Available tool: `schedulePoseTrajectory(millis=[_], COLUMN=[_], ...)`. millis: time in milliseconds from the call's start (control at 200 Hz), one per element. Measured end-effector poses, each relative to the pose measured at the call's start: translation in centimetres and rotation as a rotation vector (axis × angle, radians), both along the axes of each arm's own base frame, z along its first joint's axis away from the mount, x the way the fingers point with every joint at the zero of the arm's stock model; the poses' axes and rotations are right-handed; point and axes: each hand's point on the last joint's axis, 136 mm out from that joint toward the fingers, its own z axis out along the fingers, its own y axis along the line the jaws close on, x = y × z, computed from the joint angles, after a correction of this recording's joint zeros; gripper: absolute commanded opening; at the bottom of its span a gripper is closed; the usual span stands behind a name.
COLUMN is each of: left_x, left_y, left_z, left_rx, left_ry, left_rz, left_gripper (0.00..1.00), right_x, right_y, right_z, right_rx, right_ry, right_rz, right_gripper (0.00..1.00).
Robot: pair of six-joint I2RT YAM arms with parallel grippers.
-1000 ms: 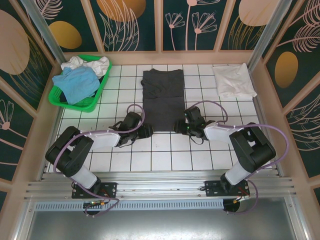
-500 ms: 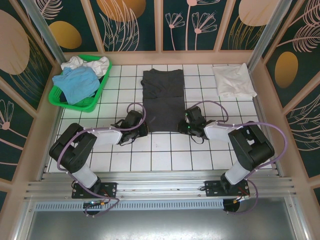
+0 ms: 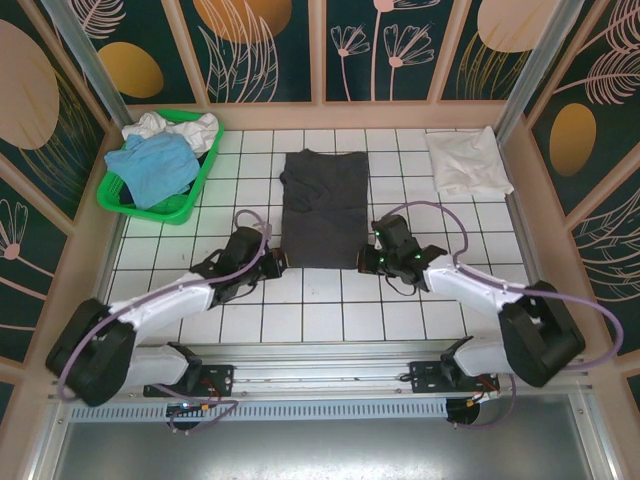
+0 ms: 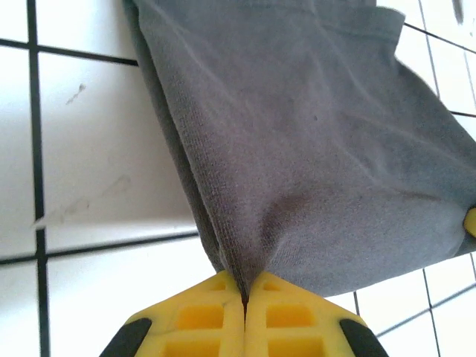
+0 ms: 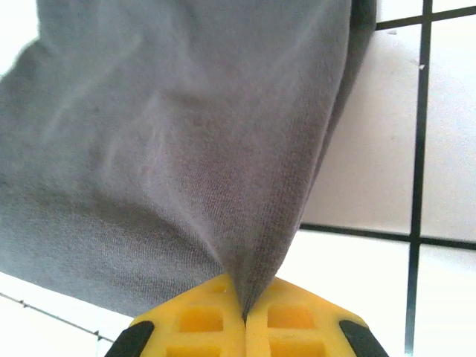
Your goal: Fold and stack the t-shirts
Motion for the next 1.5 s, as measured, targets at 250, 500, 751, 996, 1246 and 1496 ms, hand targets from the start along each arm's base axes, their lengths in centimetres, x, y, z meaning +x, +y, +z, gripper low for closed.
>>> schedulePoseTrajectory(millis=[250, 500, 751, 996, 1246, 1496], left_x=[-2.5, -1.2, 2.8, 8.1, 13.2, 18.4], left_y=[0.4, 0.5, 1.0, 2.1, 2.4, 2.8], left_z=[5.9, 10.2, 12.9, 10.4, 9.9, 9.5], left_rx=[-0.123, -0.162, -0.086, 0.031, 0.087, 0.086], left_ry=[-0.11, -0.202, -0.287, -0.255, -0.251, -0.238], left_rz=[-0.012, 0.029, 0.15, 0.221, 0.248, 0.259], left_gripper=[0.0, 0.0, 0.0, 0.0, 0.0, 0.0], right_x=[-2.4, -0.5, 4.1, 8.2, 13.5, 18.9], right_y=[0.6, 2.2, 2.1, 1.5, 1.8, 2.3], right_z=[5.8, 11.3, 11.5, 8.7, 8.6, 7.3], right_rx=[0.098, 0.142, 0.129, 0.118, 0.158, 0.175], right_ry=[-0.068, -0.138, -0.117, -0.042, -0.044, -0.038], right_rz=[0.024, 0.021, -0.048, -0.088, -0.09, -0.085], right_gripper=[0.0, 0.0, 0.0, 0.0, 0.0, 0.0])
